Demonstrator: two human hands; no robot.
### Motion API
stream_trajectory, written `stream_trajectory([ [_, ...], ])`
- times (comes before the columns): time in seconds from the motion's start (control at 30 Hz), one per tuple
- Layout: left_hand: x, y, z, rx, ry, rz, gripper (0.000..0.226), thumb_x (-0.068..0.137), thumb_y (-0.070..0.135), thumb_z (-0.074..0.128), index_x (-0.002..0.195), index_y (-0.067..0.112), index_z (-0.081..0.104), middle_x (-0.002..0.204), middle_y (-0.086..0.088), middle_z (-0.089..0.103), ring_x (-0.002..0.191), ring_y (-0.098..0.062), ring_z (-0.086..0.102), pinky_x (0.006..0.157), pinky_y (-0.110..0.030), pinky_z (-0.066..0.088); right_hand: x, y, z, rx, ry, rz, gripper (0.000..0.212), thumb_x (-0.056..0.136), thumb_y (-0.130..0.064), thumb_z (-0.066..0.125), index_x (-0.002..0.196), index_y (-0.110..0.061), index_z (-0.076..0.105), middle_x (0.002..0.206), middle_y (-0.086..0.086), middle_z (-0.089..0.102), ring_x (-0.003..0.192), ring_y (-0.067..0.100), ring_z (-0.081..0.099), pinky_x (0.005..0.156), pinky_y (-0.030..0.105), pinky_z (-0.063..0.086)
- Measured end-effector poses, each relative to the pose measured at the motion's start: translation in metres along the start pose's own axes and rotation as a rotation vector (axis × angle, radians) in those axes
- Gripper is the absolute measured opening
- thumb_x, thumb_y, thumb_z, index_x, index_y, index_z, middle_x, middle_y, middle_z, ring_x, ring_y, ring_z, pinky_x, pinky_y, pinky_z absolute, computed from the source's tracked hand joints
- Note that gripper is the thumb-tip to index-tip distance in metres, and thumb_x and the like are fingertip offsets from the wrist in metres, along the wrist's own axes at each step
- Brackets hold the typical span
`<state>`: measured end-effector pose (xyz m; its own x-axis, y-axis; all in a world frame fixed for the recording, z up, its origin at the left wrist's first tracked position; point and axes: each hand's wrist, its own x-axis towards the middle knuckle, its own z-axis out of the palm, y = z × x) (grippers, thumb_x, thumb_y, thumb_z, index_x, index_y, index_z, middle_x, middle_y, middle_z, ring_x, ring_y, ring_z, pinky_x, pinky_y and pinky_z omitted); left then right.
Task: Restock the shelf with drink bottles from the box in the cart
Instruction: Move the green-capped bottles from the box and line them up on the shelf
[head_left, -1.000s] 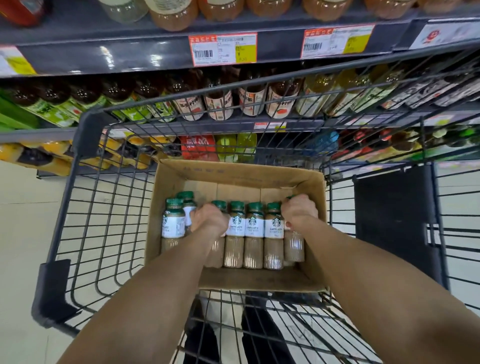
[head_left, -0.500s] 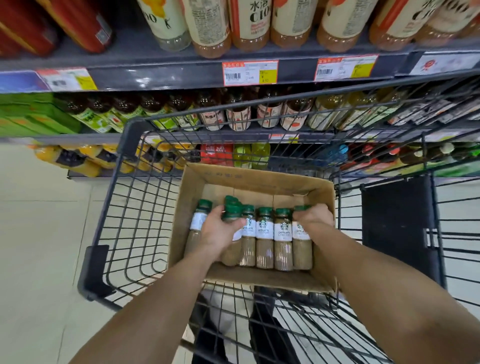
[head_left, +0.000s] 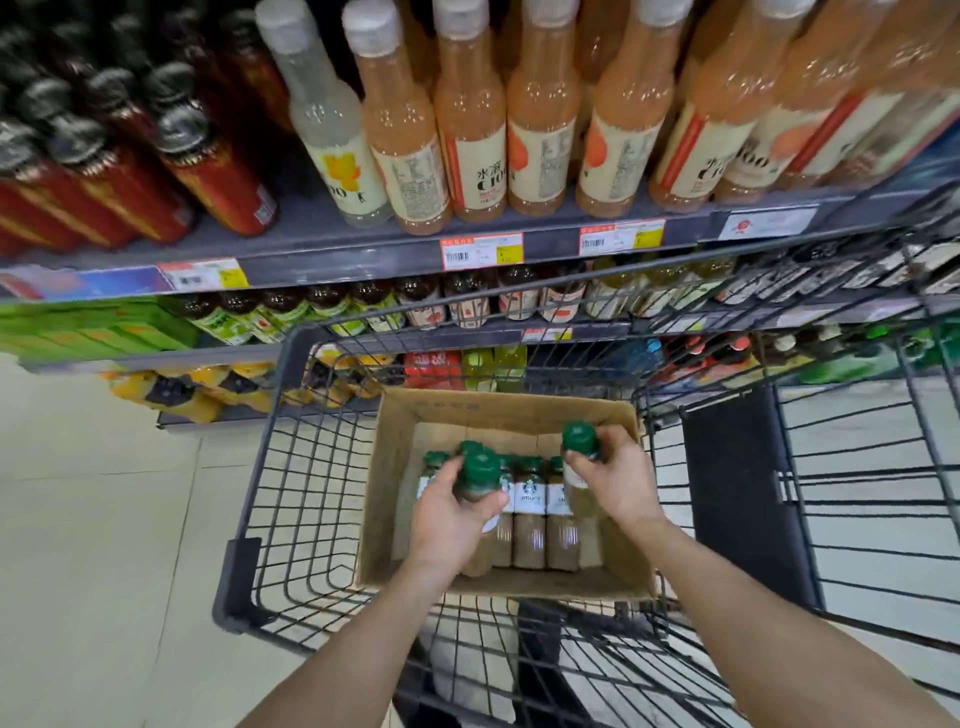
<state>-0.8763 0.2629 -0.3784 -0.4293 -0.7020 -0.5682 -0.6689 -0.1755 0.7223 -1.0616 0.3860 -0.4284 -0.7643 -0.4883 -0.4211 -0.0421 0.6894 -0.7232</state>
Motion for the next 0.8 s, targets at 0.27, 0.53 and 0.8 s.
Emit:
stream_trajectory([
  [0.27, -0.029, 0.073, -0.048, -0.014, 0.058, 0.155, 0.064, 0.074, 0.036, 0.086, 0.131, 0.028, 0.059, 0.110, 0.016, 0.070, 0.103, -0.005, 0.065, 0.098, -0.037, 0.052, -0.034, -0.108, -0.053, 0.281, 0.067, -0.127, 0.039, 0.077, -0.029, 0.083, 0.108, -0.021, 0.060, 0.102, -0.009, 0.070, 0.095, 0.005, 0.066, 0.083, 0.029, 0.055],
  [0.53, -0.073, 0.173, -0.123, -0.084, 0.123, 0.371, 0.056, 0.075, 0.032, 0.086, 0.125, 0.030, 0.061, 0.107, 0.019, 0.070, 0.098, 0.002, 0.064, 0.095, -0.031, 0.051, -0.094, -0.212, -0.101, 0.328, 0.107, -0.259, 0.043, 0.071, -0.041, 0.084, 0.102, -0.025, 0.058, 0.099, -0.006, 0.069, 0.090, 0.011, 0.067, 0.081, 0.040, 0.056],
  [0.8, -0.123, 0.213, -0.195, -0.144, 0.132, 0.496, 0.056, 0.075, 0.039, 0.085, 0.124, 0.035, 0.057, 0.112, 0.023, 0.065, 0.097, 0.008, 0.062, 0.089, -0.027, 0.053, -0.153, -0.299, -0.127, 0.335, 0.175, -0.365, 0.045, 0.071, -0.043, 0.084, 0.108, -0.032, 0.062, 0.102, -0.018, 0.066, 0.092, -0.003, 0.062, 0.072, 0.020, 0.047],
])
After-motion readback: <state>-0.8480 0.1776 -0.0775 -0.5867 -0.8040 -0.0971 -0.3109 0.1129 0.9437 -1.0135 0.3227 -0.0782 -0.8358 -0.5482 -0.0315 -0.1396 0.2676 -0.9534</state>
